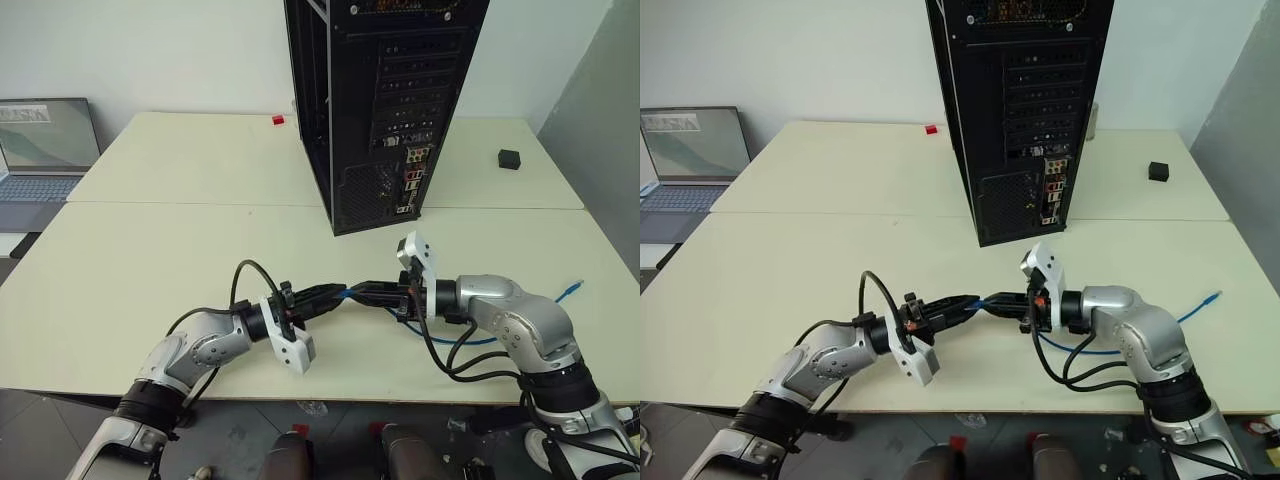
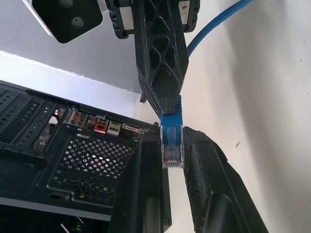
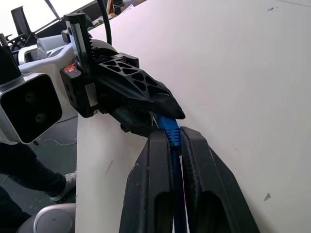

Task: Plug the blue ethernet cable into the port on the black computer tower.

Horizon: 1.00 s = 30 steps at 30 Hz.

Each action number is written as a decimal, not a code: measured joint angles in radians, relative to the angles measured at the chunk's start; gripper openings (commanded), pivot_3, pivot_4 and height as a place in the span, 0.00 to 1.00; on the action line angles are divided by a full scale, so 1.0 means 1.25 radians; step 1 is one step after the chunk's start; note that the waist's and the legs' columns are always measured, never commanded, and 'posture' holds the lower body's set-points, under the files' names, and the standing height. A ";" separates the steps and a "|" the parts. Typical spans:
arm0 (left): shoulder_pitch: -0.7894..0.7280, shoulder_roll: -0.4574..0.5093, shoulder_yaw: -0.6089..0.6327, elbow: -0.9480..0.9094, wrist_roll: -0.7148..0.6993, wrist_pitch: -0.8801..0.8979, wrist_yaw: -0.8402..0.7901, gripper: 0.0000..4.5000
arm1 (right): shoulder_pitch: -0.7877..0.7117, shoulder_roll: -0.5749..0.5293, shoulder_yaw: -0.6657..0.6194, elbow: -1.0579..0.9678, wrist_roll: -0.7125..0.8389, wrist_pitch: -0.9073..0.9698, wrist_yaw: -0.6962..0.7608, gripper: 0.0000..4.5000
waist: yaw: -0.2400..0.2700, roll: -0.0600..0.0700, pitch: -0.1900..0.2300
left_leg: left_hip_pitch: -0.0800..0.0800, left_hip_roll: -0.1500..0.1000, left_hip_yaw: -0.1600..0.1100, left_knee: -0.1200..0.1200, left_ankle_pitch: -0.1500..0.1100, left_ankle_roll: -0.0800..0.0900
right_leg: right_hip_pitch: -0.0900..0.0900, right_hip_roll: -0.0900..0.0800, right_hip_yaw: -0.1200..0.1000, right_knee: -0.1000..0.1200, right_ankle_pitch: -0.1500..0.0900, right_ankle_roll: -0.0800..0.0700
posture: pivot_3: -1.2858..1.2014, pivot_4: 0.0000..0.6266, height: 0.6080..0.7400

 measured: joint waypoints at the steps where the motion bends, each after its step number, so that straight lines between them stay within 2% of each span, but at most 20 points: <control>1: 0.000 0.000 -0.002 0.002 -0.006 -0.001 0.000 0.23 | -0.001 -0.002 0.000 0.000 0.003 0.003 0.001 0.00 | 0.000 0.000 0.000 | 0.000 0.000 0.000 0.000 0.000 0.000 | 0.000 0.000 0.000 0.000 0.000 0.000 | 0.52 0.24 1.00; 12: -0.001 0.018 -0.014 0.004 -0.071 0.005 -0.038 0.73 | -0.005 -0.035 -0.004 0.005 0.008 0.020 0.004 0.00 | 0.000 0.000 0.000 | 0.000 0.000 0.000 0.000 0.000 0.000 | 0.000 0.000 0.000 0.000 0.000 0.000 | 0.52 0.24 1.00; 15: 0.003 0.021 -0.014 0.000 -0.089 0.053 -0.064 0.73 | -0.007 -0.047 -0.035 0.007 0.014 0.019 0.000 0.00 | 0.000 0.000 0.000 | 0.000 0.000 0.000 0.000 0.000 0.000 | 0.000 0.000 0.000 0.000 0.000 0.000 | 0.52 0.24 1.00; 20: 0.039 -0.018 -0.006 -0.052 -0.224 0.229 -0.123 0.73 | -0.021 -0.054 -0.116 0.025 -0.004 -0.014 -0.061 0.00 | 0.000 0.000 0.000 | -0.001 0.000 0.000 0.000 0.000 0.000 | 0.000 0.000 0.000 0.000 0.000 0.000 | 0.52 0.24 1.00; 24: 0.038 -0.105 0.008 -0.162 -0.389 0.508 -0.179 0.73 | -0.028 -0.011 -0.135 0.031 -0.063 -0.078 -0.167 0.00 | -0.001 0.000 0.000 | -0.001 0.000 0.000 0.000 0.000 0.000 | 0.000 0.000 0.000 0.001 0.000 0.000 | 0.52 0.24 1.00; 28: 0.018 -0.164 0.018 -0.251 -0.486 0.762 -0.187 0.73 | -0.041 0.020 -0.126 0.033 -0.144 -0.139 -0.263 0.00 | -0.002 0.000 0.000 | -0.001 0.000 0.000 0.000 0.000 0.000 | -0.001 0.002 0.000 0.001 0.000 0.000 | 0.52 0.24 1.00; 30: -0.023 -0.236 0.041 -0.286 -0.554 0.948 -0.158 0.73 | -0.060 0.063 -0.121 0.052 -0.223 -0.184 -0.364 0.00 | -0.002 0.000 0.000 | -0.002 0.000 0.000 0.002 0.000 0.000 | -0.001 0.002 0.000 0.003 0.000 0.000 | 0.52 0.24 1.00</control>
